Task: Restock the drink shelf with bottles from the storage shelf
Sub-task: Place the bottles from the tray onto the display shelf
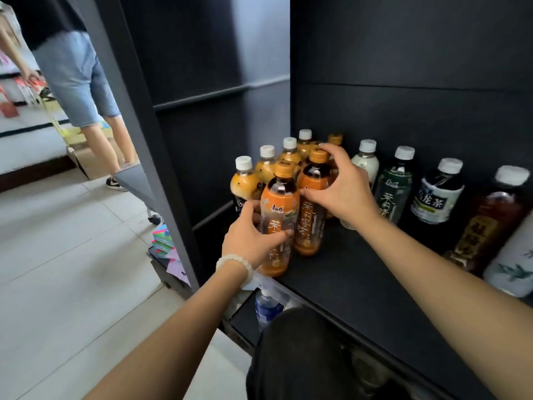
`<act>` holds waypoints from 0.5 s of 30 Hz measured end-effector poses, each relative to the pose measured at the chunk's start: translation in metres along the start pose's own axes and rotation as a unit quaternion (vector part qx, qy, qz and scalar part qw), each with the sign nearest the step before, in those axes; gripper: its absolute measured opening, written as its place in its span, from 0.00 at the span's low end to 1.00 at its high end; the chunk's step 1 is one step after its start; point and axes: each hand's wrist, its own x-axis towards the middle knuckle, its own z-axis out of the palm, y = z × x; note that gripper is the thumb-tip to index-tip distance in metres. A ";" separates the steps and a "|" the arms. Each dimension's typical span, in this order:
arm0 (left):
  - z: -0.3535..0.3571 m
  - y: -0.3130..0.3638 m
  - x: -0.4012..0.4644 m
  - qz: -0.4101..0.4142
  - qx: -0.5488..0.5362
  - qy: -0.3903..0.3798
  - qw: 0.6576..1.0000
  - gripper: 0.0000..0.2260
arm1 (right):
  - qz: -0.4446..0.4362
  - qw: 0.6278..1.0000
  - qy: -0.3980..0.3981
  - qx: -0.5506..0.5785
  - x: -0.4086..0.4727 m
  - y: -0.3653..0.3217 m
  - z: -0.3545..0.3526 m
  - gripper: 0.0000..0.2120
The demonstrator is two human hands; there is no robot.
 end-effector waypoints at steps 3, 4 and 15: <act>0.007 -0.008 0.008 -0.001 0.008 -0.005 1.000 0.26 | 0.005 1.000 -0.003 0.006 0.009 0.014 0.014 0.38; 0.008 -0.011 0.011 -0.002 0.009 -0.004 1.000 0.26 | 0.003 1.000 -0.004 0.006 0.012 0.018 0.019 0.38; 0.007 -0.034 0.027 -0.027 -0.010 -0.003 1.000 0.30 | -0.009 0.999 -0.045 -0.024 0.032 0.032 0.049 0.39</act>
